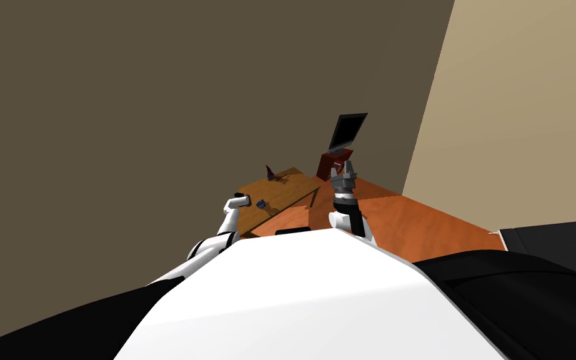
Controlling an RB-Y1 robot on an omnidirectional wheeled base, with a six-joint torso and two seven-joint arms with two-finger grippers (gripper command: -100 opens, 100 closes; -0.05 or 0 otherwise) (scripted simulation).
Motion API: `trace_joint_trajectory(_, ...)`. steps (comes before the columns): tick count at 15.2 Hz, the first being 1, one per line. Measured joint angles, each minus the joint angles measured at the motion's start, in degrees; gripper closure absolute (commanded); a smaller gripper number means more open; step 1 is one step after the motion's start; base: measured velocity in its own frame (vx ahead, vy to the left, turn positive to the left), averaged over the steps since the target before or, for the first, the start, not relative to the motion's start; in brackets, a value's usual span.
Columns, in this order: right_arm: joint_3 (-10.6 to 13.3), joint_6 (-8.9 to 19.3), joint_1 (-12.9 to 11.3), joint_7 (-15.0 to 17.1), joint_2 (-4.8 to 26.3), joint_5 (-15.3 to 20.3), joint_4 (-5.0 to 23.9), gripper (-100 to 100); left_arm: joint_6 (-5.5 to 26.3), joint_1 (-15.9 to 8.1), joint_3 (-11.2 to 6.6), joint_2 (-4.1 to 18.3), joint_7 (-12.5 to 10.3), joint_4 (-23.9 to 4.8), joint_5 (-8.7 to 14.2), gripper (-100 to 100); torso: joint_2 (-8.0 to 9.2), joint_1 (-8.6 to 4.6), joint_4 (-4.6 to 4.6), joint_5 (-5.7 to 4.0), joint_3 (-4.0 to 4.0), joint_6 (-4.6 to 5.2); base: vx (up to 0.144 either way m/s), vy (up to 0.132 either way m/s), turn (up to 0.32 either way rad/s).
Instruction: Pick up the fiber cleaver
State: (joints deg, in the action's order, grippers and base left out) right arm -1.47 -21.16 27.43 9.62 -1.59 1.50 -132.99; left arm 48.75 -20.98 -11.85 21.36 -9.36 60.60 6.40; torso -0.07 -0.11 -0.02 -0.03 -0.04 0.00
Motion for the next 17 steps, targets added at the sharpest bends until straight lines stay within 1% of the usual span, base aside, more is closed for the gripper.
trace_joint_trajectory(2, 0.0, 0.0, 0.0, 0.0, 0.0, 0.0, 0.0, 0, 2.1, -1.6, -0.26, 0.3, -0.1, -2.3, 0.4, -100, 0.01, -0.03, 0.00, 0.00, 0.00, 0.00, 0.010, -0.029, -0.003)
trace_joint_trajectory(3, 0.0, 0.0, 0.0, 0.0, 0.0, 0.0, 0.0, 0, 2.9, -2.0, -0.33, 0.3, -0.1, -2.9, 0.5, -100, 0.02, -0.01, 0.01, 0.00, 0.01, 0.00, 0.013, -0.028, -0.003)
trace_joint_trajectory(6, 0.0, 0.0, 0.0, 0.0, 0.0, 0.0, 0.0, 0, 6.3, -4.4, -0.78, 0.8, -0.2, -5.8, 1.1, -100, 0.00, -0.02, 0.01, -0.01, 0.00, 0.01, 0.015, -0.030, -0.005)
trace_joint_trajectory(10, 0.0, 0.0, 0.0, 0.0, 0.0, 0.0, 0.0, 0, 10.5, -6.9, -1.20, 1.2, -0.3, -9.4, 1.8, -100, 0.00, -0.02, 0.00, 0.00, 0.00, 0.00, 0.015, -0.027, -0.003)
trace_joint_trajectory(12, 0.0, 0.0, 0.0, 0.0, 0.0, 0.0, 0.0, 0, 12.5, -8.6, -1.42, 1.4, -0.5, -11.9, 2.1, -100, -0.02, -0.03, 0.00, -0.01, -0.01, 0.00, 0.014, -0.028, -0.004)
trace_joint_trajectory(15, 0.0, 0.0, 0.0, 0.0, 0.0, 0.0, 0.0, 0, 15.5, -9.8, -1.75, 1.6, -0.5, -13.1, 2.6, -100, 0.02, -0.01, 0.01, -0.01, 0.01, 0.00, 0.012, -0.028, -0.003)
trace_joint_trajectory(17, 0.0, 0.0, 0.0, 0.0, 0.0, 0.0, 0.0, 0, 17.5, -11.4, -1.95, 1.8, -0.6, -15.3, 2.9, -100, 0.00, -0.02, 0.00, -0.01, 0.00, 0.00, 0.016, -0.026, -0.006)
